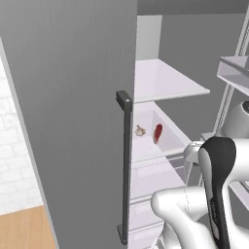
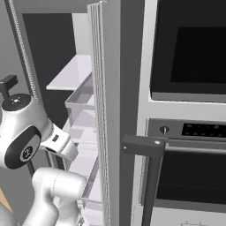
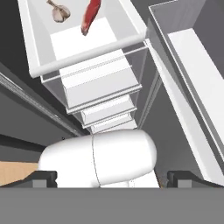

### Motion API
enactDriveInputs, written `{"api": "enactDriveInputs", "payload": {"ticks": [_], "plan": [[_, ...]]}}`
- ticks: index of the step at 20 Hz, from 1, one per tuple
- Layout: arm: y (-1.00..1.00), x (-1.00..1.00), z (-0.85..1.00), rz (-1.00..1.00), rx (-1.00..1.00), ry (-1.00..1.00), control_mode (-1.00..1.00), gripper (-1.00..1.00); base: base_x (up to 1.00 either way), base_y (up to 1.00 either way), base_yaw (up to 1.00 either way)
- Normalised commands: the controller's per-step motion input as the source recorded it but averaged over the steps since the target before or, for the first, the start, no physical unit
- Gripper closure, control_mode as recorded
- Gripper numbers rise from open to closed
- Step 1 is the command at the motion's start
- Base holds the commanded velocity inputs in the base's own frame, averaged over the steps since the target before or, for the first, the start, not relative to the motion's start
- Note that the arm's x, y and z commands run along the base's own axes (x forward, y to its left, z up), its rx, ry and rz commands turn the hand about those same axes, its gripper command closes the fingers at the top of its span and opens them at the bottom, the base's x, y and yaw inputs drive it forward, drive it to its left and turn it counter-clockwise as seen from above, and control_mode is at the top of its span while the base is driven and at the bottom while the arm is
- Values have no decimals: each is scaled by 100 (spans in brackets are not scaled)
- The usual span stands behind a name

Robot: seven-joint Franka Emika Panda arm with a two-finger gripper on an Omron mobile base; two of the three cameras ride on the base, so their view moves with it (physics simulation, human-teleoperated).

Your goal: Place one garlic and one steak in each tupperware on the nearby counter, to pack two identical lunches.

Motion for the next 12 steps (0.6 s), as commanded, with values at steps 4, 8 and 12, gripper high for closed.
{"api": "enactDriveInputs", "payload": {"ticks": [4,8,12], "plan": [[3,53,-15,1,1,0,-100,-100,0,0,0],[3,100,-50,12,15,0,-100,-100,0,0,0],[0,91,-32,9,-3,0,-100,-100,0,0,0]]}}
